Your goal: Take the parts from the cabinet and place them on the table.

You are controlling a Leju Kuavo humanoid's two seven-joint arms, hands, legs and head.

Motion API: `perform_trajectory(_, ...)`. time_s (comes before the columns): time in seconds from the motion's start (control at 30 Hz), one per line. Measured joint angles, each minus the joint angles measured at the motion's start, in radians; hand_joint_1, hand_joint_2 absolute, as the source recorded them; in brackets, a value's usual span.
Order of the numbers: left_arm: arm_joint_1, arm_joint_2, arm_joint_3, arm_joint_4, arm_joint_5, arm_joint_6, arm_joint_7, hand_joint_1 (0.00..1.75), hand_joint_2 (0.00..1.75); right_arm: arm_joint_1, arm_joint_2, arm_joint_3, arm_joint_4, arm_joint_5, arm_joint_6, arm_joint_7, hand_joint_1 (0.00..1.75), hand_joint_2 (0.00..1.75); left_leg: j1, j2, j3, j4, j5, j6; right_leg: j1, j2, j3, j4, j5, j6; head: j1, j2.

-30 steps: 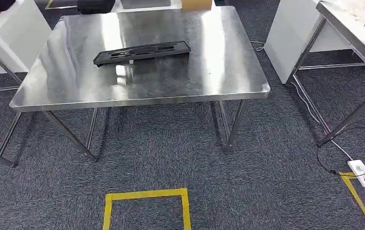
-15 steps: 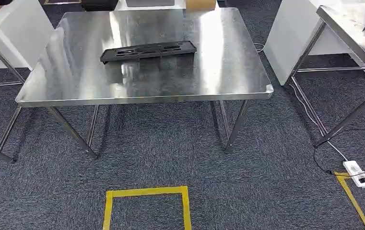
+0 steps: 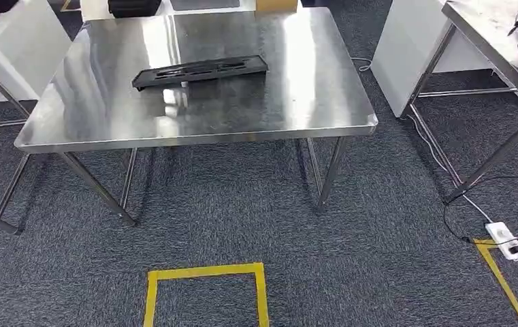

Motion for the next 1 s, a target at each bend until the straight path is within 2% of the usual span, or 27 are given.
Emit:
perform_trajectory(0.07, -0.001, 0.001, 0.000, 0.000, 0.000, 0.003, 0.000, 0.00, 0.00, -0.001, 0.001, 0.000, 0.000, 0.000, 0.000, 0.001, 0.00, 1.75, 0.001, 0.000, 0.094, -0.180, 0.092, 0.008, 0.000, 0.002, 0.006, 0.000, 0.000, 0.001, 0.000, 0.000)
perform_trajectory(0.1, -0.002, 0.002, 0.000, 0.000, -0.001, 0.003, 0.000, 0.00, 0.00, -0.002, 0.002, 0.000, 0.000, 0.000, 0.000, 0.001, 0.00, 1.75, 0.001, -0.005, 0.121, -0.237, 0.095, 0.013, 0.000, 0.002, 0.005, 0.000, 0.001, 0.002, 0.000, 0.000)
perform_trajectory(0.13, -0.004, 0.002, 0.000, 0.000, -0.004, 0.004, 0.000, 0.00, 0.00, -0.003, 0.002, 0.000, 0.000, 0.000, 0.000, 0.002, 0.00, 1.75, -0.007, -0.006, 0.123, -0.246, 0.091, 0.014, 0.011, 0.002, 0.000, 0.001, 0.003, 0.007, 0.000, 0.000)
perform_trajectory(0.2, -0.003, 0.002, 0.000, 0.000, -0.006, 0.005, 0.000, 0.00, 0.00, -0.004, 0.002, 0.000, 0.000, 0.000, 0.000, 0.005, 0.00, 1.75, -0.014, -0.006, 0.115, -0.242, 0.092, 0.019, 0.005, 0.002, -0.005, -0.002, 0.008, 0.021, 0.000, 0.000)
perform_trajectory(0.23, -0.003, 0.002, 0.000, 0.000, -0.006, 0.005, 0.002, 0.00, 0.00, -0.004, 0.002, 0.000, 0.000, -0.001, 0.000, 0.005, 0.00, 1.75, -0.017, -0.007, 0.114, -0.245, 0.096, 0.027, 0.005, 0.002, -0.004, -0.010, 0.013, 0.029, 0.000, 0.000)
perform_trajectory(0.27, -0.004, 0.003, 0.000, 0.000, -0.007, 0.006, 0.002, 0.00, 0.00, -0.004, 0.003, 0.000, 0.000, -0.002, 0.000, 0.005, 0.00, 1.75, -0.016, -0.006, 0.121, -0.263, 0.107, 0.038, 0.012, 0.002, -0.004, -0.011, 0.012, 0.037, 0.000, 0.000)
perform_trajectory(0.3, -0.006, 0.000, 0.000, 0.000, -0.009, 0.006, 0.002, 0.00, 0.00, -0.004, 0.001, 0.000, 0.000, -0.003, 0.000, 0.005, 0.00, 1.75, -0.013, -0.002, 0.126, -0.276, 0.117, 0.047, 0.010, -0.001, -0.017, 0.012, -0.003, 0.035, 0.003, 0.000)
perform_trajectory(0.33, -0.007, 0.000, 0.000, 0.000, -0.009, 0.006, 0.003, 0.00, 0.00, -0.005, 0.002, 0.000, 0.000, -0.003, 0.000, 0.006, 0.00, 1.75, -0.015, -0.001, 0.122, -0.279, 0.122, 0.056, 0.013, -0.001, -0.042, 0.067, -0.039, 0.023, 0.005, 0.000)
perform_trajectory(0.37, -0.008, 0.000, 0.000, 0.000, -0.009, 0.006, 0.005, 0.00, 0.00, -0.004, 0.002, 0.000, 0.000, -0.003, 0.000, 0.008, 0.00, 1.75, -0.019, 0.000, 0.119, -0.279, 0.122, 0.059, 0.012, -0.001, -0.081, 0.150, -0.078, 0.014, 0.010, 0.000)
perform_trajectory(0.4, -0.008, 0.000, 0.000, 0.000, -0.009, 0.006, 0.005, 0.00, 0.00, -0.004, 0.002, 0.000, 0.000, -0.003, 0.000, 0.008, 0.00, 1.75, -0.023, 0.001, 0.116, -0.278, 0.124, 0.061, 0.012, -0.001, -0.115, 0.225, -0.108, 0.010, 0.009, 0.000)
perform_trajectory(0.43, -0.008, 0.000, 0.000, 0.000, -0.009, 0.006, 0.006, 0.00, 0.00, -0.002, 0.002, 0.000, 0.000, -0.004, 0.000, 0.008, 0.00, 1.75, -0.026, 0.001, 0.112, -0.278, 0.126, 0.064, 0.012, -0.001, -0.141, 0.283, -0.124, 0.012, 0.010, 0.000)
perform_trajectory(0.47, -0.008, 0.000, 0.000, 0.000, -0.010, 0.006, 0.007, 0.00, 0.00, 0.000, 0.001, 0.000, 0.000, -0.004, 0.000, 0.010, 0.00, 1.75, -0.029, 0.001, 0.111, -0.278, 0.127, 0.065, 0.012, -0.001, -0.143, 0.292, -0.120, 0.017, 0.011, 0.000)
perform_trajectory(0.5, -0.007, -0.001, 0.000, 0.000, -0.010, 0.006, 0.007, 0.00, 0.00, 0.001, 0.000, 0.000, 0.000, -0.004, 0.000, 0.010, 0.00, 1.75, -0.032, 0.000, 0.111, -0.277, 0.127, 0.066, 0.014, -0.001, -0.118, 0.250, -0.098, 0.025, 0.011, 0.000)
perform_trajectory(0.57, -0.008, -0.003, 0.000, 0.000, -0.011, 0.006, 0.008, 0.00, 0.00, -0.001, -0.002, 0.000, 0.000, -0.004, 0.000, 0.011, 0.00, 1.75, -0.036, 0.000, 0.113, -0.274, 0.128, 0.065, 0.018, -0.001, -0.017, 0.064, -0.027, 0.035, 0.012, 0.000)
perform_trajectory(0.6, -0.008, -0.004, 0.000, 0.000, -0.011, 0.006, 0.008, 0.00, 0.00, -0.002, -0.002, 0.000, 0.000, -0.004, 0.000, 0.011, 0.00, 1.75, -0.037, 0.001, 0.112, -0.270, 0.127, 0.064, 0.020, -0.003, 0.023, -0.016, -0.012, 0.028, 0.012, 0.000)
perform_trajectory(0.63, -0.008, -0.004, 0.000, 0.000, -0.011, 0.006, 0.008, 0.00, 0.00, -0.004, -0.001, 0.000, 0.000, -0.004, 0.000, 0.011, 0.00, 1.75, -0.045, 0.001, 0.109, -0.266, 0.124, 0.059, 0.029, -0.002, 0.021, -0.019, -0.010, 0.018, 0.010, 0.000)
perform_trajectory(0.67, -0.008, -0.003, 0.000, 0.000, -0.011, 0.007, 0.008, 0.00, 0.00, -0.004, -0.001, 0.000, 0.000, -0.004, 0.000, 0.012, 0.00, 1.75, -0.044, 0.001, 0.108, -0.265, 0.124, 0.055, 0.032, -0.002, 0.018, -0.023, -0.005, 0.010, 0.011, 0.000)
perform_trajectory(0.73, -0.008, -0.004, 0.000, 0.000, -0.011, 0.007, 0.008, 0.00, 0.00, -0.003, -0.001, 0.000, 0.000, -0.003, 0.000, 0.015, 0.00, 1.75, -0.043, 0.001, 0.108, -0.266, 0.127, 0.050, 0.035, -0.002, 0.016, -0.024, -0.002, 0.003, 0.010, 0.000)
perform_trajectory(0.77, -0.008, 0.000, 0.000, -0.001, -0.011, 0.008, 0.008, 0.00, 0.00, -0.002, 0.001, 0.000, 0.000, -0.003, 0.000, 0.015, 0.00, 1.75, -0.046, 0.001, 0.106, -0.261, 0.125, 0.046, 0.011, -0.002, 0.021, -0.030, 0.003, -0.005, 0.010, 0.000)
perform_trajectory(0.8, -0.007, -0.001, 0.000, 0.000, -0.011, 0.008, 0.008, 0.00, 0.00, -0.004, 0.002, 0.000, 0.000, -0.003, 0.000, 0.015, 0.00, 1.75, -0.042, -0.004, 0.098, -0.244, 0.107, 0.037, 0.011, -0.002, 0.027, -0.031, 0.006, -0.007, 0.010, 0.000)
perform_trajectory(0.83, -0.007, -0.001, 0.000, 0.000, -0.013, 0.008, 0.008, 0.00, 0.00, -0.005, 0.001, 0.000, 0.000, -0.003, 0.000, 0.015, 0.00, 1.75, -0.035, -0.006, 0.081, -0.201, 0.070, 0.027, 0.009, -0.003, 0.025, -0.031, 0.011, -0.020, 0.001, 0.000)
perform_trajectory(0.9, -0.007, 0.000, 0.000, 0.000, -0.012, 0.008, 0.008, 0.00, 0.00, -0.004, 0.003, 0.000, 0.000, -0.003, 0.001, 0.015, 0.00, 1.75, -0.021, -0.007, 0.012, -0.043, -0.015, 0.008, 0.010, -0.003, 0.021, -0.031, 0.010, -0.020, 0.000, 0.000)
perform_trajectory(0.93, -0.006, 0.000, 0.000, 0.000, -0.012, 0.008, 0.009, 0.00, 0.00, -0.002, 0.003, 0.000, 0.000, -0.003, 0.001, 0.016, 0.00, 1.75, -0.014, -0.006, -0.017, 0.020, -0.037, 0.002, 0.010, -0.003, 0.020, -0.030, 0.011, -0.020, 0.000, 0.000)
perform_trajectory(0.97, -0.004, 0.000, 0.000, 0.000, -0.012, 0.008, 0.009, 0.00, 0.00, 0.000, 0.003, 0.000, 0.000, -0.003, 0.001, 0.016, 0.00, 1.75, -0.007, -0.006, -0.028, 0.045, -0.035, -0.004, 0.008, -0.003, 0.019, -0.030, 0.011, -0.019, 0.000, 0.000)
perform_trajectory(1.0, -0.004, 0.000, 0.000, 0.000, -0.012, 0.008, 0.009, 0.00, 0.00, 0.001, 0.003, 0.000, 0.000, -0.003, 0.001, 0.017, 0.00, 1.75, 0.001, -0.006, -0.016, 0.019, -0.008, -0.009, 0.005, -0.003, 0.020, -0.030, 0.011, -0.019, 0.000, 0.000)
